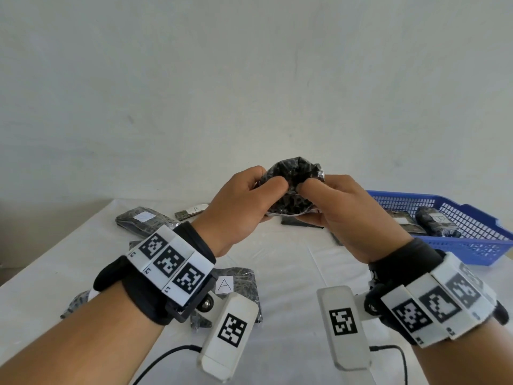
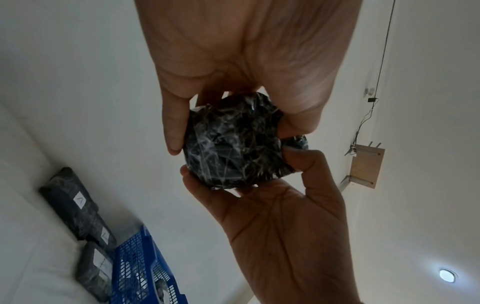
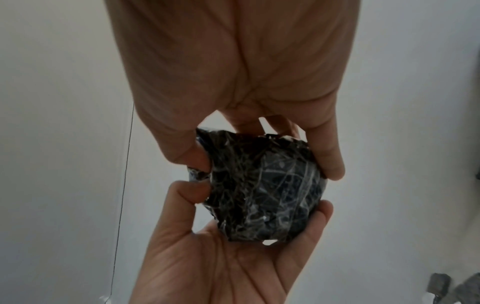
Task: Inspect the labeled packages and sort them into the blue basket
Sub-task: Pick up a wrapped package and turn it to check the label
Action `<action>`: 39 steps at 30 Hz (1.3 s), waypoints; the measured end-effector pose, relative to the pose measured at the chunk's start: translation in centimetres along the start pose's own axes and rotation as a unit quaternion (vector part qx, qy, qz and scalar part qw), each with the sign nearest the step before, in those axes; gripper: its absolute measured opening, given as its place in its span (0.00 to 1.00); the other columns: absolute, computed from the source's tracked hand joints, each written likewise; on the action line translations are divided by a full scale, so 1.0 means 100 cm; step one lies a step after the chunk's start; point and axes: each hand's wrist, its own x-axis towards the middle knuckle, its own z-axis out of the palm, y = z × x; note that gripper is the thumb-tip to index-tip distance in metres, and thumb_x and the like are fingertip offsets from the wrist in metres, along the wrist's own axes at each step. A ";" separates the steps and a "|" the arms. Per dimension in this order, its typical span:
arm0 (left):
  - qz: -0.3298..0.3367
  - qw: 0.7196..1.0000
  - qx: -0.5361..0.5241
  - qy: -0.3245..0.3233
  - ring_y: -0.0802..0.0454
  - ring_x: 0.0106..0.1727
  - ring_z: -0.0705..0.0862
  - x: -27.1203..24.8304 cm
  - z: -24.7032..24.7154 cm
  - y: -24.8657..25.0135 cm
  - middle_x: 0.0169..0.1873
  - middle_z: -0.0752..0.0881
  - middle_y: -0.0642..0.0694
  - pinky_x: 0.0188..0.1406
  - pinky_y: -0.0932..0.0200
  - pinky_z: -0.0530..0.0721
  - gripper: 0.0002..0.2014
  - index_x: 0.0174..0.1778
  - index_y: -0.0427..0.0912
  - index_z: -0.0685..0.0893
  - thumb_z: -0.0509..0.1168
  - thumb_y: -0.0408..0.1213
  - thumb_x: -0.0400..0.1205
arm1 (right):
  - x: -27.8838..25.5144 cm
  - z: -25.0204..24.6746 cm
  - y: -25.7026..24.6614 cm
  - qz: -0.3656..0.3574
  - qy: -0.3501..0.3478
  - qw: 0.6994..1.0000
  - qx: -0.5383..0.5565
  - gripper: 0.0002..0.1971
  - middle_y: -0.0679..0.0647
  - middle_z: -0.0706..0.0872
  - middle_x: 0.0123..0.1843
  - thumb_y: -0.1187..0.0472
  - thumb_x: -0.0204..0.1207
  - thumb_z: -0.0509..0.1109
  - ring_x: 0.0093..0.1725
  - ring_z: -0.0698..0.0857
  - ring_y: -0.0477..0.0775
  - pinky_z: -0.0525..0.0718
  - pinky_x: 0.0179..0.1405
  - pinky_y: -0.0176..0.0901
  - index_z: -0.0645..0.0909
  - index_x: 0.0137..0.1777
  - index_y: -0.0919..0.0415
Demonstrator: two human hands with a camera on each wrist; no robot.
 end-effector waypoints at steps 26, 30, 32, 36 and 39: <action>0.218 0.924 0.292 0.118 0.56 0.48 0.83 0.009 -0.013 -0.011 0.50 0.87 0.50 0.46 0.75 0.78 0.13 0.55 0.44 0.85 0.77 0.36 0.76 | 0.001 -0.019 0.029 -0.148 0.075 0.982 -0.088 0.10 0.56 0.93 0.56 0.75 0.82 0.73 0.56 0.94 0.55 0.94 0.55 0.51 0.83 0.57 0.62; 0.288 0.899 0.310 0.109 0.56 0.66 0.79 0.017 -0.019 -0.030 0.66 0.79 0.44 0.62 0.58 0.86 0.23 0.63 0.41 0.85 0.78 0.25 0.72 | -0.006 -0.022 0.039 -0.133 0.019 0.988 -0.069 0.15 0.53 0.91 0.60 0.67 0.76 0.78 0.63 0.91 0.47 0.91 0.60 0.46 0.80 0.60 0.61; 0.281 0.907 0.297 0.104 0.63 0.71 0.73 0.018 -0.021 -0.034 0.73 0.73 0.44 0.68 0.61 0.83 0.25 0.64 0.44 0.85 0.79 0.25 0.72 | -0.006 -0.025 0.039 -0.088 0.014 0.996 -0.023 0.19 0.55 0.92 0.61 0.58 0.75 0.79 0.58 0.92 0.50 0.92 0.57 0.45 0.81 0.62 0.61; 0.232 0.923 0.302 0.053 0.59 0.73 0.73 0.027 -0.017 -0.035 0.74 0.70 0.46 0.70 0.60 0.81 0.35 0.74 0.42 0.77 0.83 0.30 0.71 | -0.004 -0.031 0.046 -0.024 0.065 0.997 -0.031 0.37 0.58 0.93 0.53 0.54 0.70 0.80 0.47 0.95 0.54 0.91 0.40 0.38 0.72 0.79 0.58; 0.140 0.936 0.322 -0.007 0.54 0.62 0.83 0.038 -0.008 -0.032 0.64 0.79 0.50 0.53 0.75 0.81 0.40 0.79 0.43 0.71 0.83 0.36 0.73 | -0.006 -0.041 0.053 0.013 0.062 0.998 0.009 0.55 0.64 0.88 0.52 0.59 0.61 0.82 0.43 0.93 0.56 0.93 0.39 0.46 0.60 0.89 0.52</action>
